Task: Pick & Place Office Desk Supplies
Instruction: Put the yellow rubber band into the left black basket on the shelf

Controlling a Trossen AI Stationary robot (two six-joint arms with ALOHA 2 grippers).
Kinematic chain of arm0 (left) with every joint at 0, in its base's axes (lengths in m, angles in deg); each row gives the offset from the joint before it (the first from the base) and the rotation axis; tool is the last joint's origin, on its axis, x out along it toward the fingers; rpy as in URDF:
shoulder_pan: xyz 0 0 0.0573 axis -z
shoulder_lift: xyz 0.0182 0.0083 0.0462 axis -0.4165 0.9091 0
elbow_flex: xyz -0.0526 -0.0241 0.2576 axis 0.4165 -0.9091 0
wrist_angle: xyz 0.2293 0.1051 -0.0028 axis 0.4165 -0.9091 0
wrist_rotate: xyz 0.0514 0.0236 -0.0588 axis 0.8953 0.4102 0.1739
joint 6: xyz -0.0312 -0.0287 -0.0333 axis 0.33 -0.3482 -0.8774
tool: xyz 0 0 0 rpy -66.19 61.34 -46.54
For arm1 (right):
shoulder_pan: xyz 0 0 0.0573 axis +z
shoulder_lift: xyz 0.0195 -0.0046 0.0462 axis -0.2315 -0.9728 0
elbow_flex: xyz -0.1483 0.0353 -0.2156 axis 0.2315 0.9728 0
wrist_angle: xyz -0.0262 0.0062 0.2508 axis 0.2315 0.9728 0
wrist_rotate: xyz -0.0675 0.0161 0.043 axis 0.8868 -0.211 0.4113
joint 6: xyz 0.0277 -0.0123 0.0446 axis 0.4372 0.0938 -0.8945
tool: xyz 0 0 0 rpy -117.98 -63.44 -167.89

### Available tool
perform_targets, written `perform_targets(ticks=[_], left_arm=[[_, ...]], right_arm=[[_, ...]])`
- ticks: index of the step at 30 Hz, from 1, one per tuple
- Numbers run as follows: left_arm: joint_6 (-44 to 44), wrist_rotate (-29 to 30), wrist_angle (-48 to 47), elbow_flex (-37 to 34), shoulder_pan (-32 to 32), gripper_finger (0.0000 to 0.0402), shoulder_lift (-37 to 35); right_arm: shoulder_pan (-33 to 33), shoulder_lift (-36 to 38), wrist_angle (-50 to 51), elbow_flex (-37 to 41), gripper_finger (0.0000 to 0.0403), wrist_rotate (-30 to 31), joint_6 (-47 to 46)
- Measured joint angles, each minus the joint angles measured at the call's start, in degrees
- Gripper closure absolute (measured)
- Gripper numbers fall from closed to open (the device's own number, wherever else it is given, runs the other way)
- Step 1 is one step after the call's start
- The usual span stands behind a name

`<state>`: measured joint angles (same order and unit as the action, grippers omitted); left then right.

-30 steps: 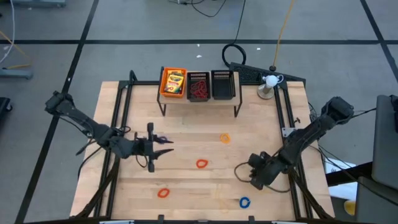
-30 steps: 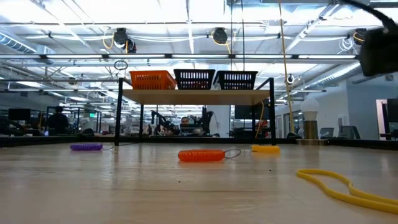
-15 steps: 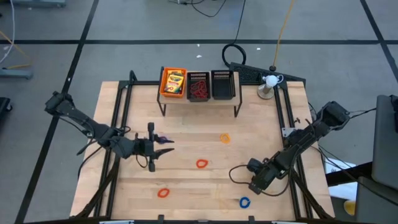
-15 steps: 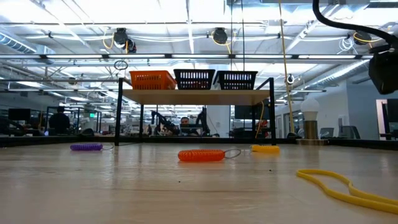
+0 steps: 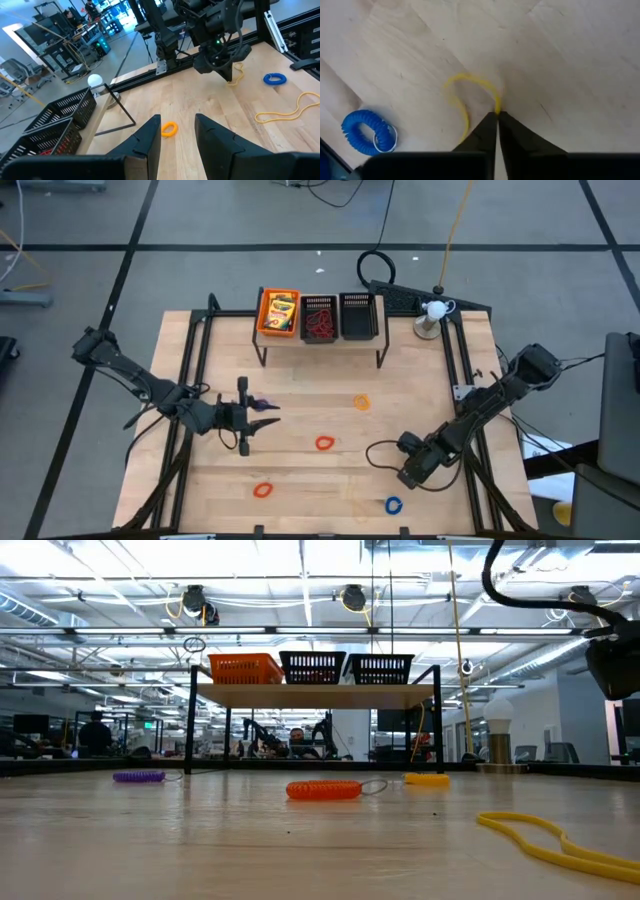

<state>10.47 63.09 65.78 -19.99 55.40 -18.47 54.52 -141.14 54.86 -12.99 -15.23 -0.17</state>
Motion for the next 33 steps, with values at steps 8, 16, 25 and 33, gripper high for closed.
perform_targets(ticks=[8, 16, 25, 33], left_arm=[[0.0, 0.01, 0.02, 0.02, 0.0, 0.0284, 0.0], [-0.45, 0.01, 0.02, 0.07, 0.0, 0.0284, 0.0], [-2.14, 0.0, -0.48, 0.09, 0.0, 0.0284, 0.0], [-3.43, 0.0, -1.13, 0.09, 0.0, 0.0284, 0.0]], right_arm=[[-0.17, -3.05, 2.05, -0.61, 0.0402, -2.17, -1.29], [-1.34, 6.73, 4.46, -7.74, 0.0403, 9.09, 16.62], [-1.57, 18.36, 1.01, -12.99, 0.0403, 28.15, 46.22], [-6.27, 23.87, -13.56, -12.96, 0.0403, 41.1, 75.32]])
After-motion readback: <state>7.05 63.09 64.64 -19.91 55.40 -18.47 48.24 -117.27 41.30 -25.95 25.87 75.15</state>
